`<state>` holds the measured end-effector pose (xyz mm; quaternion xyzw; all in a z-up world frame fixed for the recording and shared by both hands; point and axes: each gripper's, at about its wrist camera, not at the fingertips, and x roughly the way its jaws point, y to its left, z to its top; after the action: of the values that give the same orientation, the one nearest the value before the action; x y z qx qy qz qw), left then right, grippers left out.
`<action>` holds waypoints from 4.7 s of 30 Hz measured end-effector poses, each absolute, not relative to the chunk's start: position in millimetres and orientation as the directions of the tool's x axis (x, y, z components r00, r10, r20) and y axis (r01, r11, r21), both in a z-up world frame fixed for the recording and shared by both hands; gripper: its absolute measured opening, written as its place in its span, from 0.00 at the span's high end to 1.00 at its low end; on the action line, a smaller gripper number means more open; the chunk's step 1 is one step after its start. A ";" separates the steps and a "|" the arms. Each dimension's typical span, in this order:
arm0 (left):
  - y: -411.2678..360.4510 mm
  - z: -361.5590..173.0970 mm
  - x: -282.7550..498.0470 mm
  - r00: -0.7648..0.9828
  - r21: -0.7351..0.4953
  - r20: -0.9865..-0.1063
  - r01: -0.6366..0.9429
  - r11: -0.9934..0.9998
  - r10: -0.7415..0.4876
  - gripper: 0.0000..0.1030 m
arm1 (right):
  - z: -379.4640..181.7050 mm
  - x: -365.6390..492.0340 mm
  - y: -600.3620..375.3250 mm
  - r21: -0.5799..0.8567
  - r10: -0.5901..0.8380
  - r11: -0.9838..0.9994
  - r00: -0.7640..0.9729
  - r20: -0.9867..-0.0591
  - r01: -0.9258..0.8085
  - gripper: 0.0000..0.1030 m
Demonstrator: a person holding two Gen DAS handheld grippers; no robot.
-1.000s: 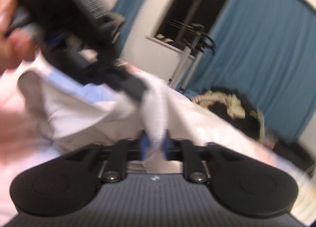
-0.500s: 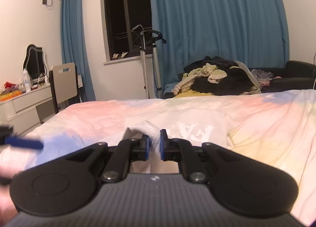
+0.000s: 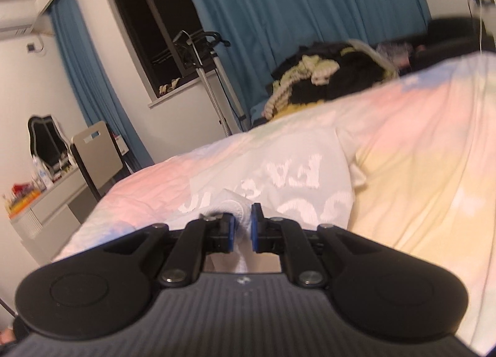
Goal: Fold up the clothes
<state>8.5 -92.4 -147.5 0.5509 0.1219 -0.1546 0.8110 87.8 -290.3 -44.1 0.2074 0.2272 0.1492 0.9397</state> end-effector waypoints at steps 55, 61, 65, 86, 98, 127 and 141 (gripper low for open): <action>44.9 -43.1 82.0 0.752 -0.436 -0.387 0.360 0.824 -0.534 0.95 | -75.7 89.9 -294.0 0.416 0.325 0.904 0.795 -0.513 -0.101 0.80; 51.1 -43.7 80.6 0.761 -0.471 -0.370 0.341 0.813 -0.533 0.95 | -86.7 95.2 -282.5 0.410 0.345 0.907 0.737 -0.582 -0.100 0.73; 62.9 -41.7 81.0 0.789 -0.515 -0.345 0.294 0.805 -0.508 0.95 | -89.8 91.0 -283.4 0.411 0.349 0.906 0.732 -0.585 -0.103 0.59; 81.1 -30.3 86.6 0.840 -0.561 -0.311 0.214 0.799 -0.444 0.95 | -68.5 69.9 -312.7 0.572 0.454 0.807 0.772 -0.444 -0.146 0.41; 79.4 -29.1 84.6 0.833 -0.577 -0.293 0.237 0.782 -0.469 0.95 | -55.2 56.8 -298.2 0.538 0.475 0.811 0.796 -0.375 -0.230 0.40; 57.9 119.1 -1.3 0.931 -0.267 0.007 0.353 0.897 -0.364 0.95 | 98.3 -13.3 -225.7 -0.153 0.164 0.975 0.986 0.013 -0.160 0.92; 60.0 367.2 -128.6 0.848 -0.077 0.413 0.395 0.915 -0.331 0.95 | 356.8 -127.2 -254.6 -0.177 0.235 0.969 0.877 0.420 -0.174 0.92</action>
<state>-128.6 60.0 367.2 -0.0799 -0.1997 -0.1896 0.9580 -127.2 -254.6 356.8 -0.0670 -0.2244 0.1058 0.9664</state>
